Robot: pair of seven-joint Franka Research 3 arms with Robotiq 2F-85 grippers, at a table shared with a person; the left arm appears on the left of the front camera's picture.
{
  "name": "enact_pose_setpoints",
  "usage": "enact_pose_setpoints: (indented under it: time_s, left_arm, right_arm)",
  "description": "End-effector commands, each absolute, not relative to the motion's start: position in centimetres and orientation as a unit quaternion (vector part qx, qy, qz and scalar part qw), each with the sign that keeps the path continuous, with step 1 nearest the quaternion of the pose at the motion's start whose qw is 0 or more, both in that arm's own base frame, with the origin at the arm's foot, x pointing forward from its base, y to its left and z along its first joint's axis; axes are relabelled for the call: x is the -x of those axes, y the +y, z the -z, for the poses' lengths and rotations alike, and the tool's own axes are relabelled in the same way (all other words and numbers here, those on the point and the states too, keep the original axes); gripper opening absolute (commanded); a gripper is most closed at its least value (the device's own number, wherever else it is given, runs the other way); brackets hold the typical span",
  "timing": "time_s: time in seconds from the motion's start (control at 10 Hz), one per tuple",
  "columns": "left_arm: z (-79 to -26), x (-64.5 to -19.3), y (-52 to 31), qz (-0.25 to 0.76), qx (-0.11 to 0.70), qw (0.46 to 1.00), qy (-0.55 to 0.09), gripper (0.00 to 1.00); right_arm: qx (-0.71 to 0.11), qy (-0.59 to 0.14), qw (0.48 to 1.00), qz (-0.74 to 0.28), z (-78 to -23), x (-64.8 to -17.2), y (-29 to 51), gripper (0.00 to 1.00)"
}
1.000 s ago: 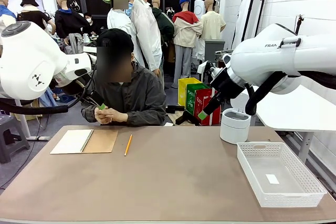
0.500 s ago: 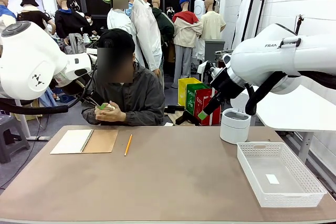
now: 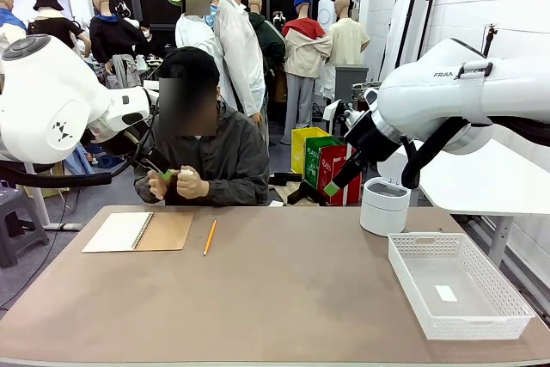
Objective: Sort the paper based on its condition.
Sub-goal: If a person hands you a paper, place it in the Organizing basket , and if it's crumpled, put it in the Trash can.
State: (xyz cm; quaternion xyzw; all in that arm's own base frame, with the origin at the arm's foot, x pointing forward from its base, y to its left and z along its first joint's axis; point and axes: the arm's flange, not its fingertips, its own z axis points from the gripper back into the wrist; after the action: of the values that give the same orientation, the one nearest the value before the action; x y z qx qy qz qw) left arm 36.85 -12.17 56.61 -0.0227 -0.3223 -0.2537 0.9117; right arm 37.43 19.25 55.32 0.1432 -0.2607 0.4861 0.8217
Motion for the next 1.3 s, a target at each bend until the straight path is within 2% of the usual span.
enact_pose_setpoints:
  time_s: [0.0,1.2]
  left_arm:
    - [-56.71,-36.85,-12.05,0.253,0.024,0.913,-0.320,1.00]
    - [-56.71,-36.85,-12.05,0.253,0.024,0.913,-0.320,1.00]
  right_arm:
    - [-0.142,-0.261,0.821,-0.487,-55.37,-37.44,19.24,1.00]
    - [-0.142,-0.261,0.821,-0.487,-55.37,-37.44,19.24,1.00]
